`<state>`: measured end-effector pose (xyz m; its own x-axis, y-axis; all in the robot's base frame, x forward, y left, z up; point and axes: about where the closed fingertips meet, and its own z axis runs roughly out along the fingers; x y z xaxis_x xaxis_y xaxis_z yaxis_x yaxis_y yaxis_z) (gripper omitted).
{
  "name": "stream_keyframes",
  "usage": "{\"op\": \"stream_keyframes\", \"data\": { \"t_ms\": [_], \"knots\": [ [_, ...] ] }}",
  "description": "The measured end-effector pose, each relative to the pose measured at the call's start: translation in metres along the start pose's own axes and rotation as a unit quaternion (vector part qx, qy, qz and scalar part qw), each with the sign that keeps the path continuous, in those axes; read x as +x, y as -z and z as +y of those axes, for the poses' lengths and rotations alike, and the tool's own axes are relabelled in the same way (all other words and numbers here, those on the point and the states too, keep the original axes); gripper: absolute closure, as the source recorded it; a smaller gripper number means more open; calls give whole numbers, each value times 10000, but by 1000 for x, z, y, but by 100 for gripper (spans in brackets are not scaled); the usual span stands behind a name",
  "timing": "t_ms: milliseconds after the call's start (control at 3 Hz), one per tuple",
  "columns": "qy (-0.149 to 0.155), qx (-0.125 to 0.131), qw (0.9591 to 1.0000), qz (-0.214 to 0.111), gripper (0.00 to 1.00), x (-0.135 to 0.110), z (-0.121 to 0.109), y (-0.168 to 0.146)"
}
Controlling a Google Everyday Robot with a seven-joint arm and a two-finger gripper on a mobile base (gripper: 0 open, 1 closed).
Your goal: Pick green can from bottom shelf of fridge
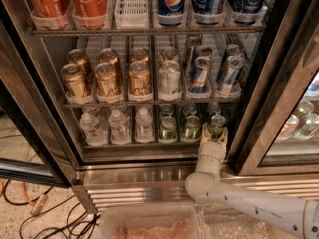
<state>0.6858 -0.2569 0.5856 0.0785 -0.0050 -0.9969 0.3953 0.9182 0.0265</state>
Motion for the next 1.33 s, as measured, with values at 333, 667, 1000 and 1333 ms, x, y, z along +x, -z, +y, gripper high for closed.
{"op": "stream_keyframes", "data": {
  "t_ms": [333, 667, 1000, 1333],
  "knots": [
    [-60, 15, 9999, -89, 100, -7, -2, 1],
    [-111, 15, 9997, -205, 100, -17, -3, 1],
    [-149, -4, 9993, -348, 100, -28, -3, 1],
    [-293, -85, 9982, -511, 100, -45, -1, 5]
  ]
}}
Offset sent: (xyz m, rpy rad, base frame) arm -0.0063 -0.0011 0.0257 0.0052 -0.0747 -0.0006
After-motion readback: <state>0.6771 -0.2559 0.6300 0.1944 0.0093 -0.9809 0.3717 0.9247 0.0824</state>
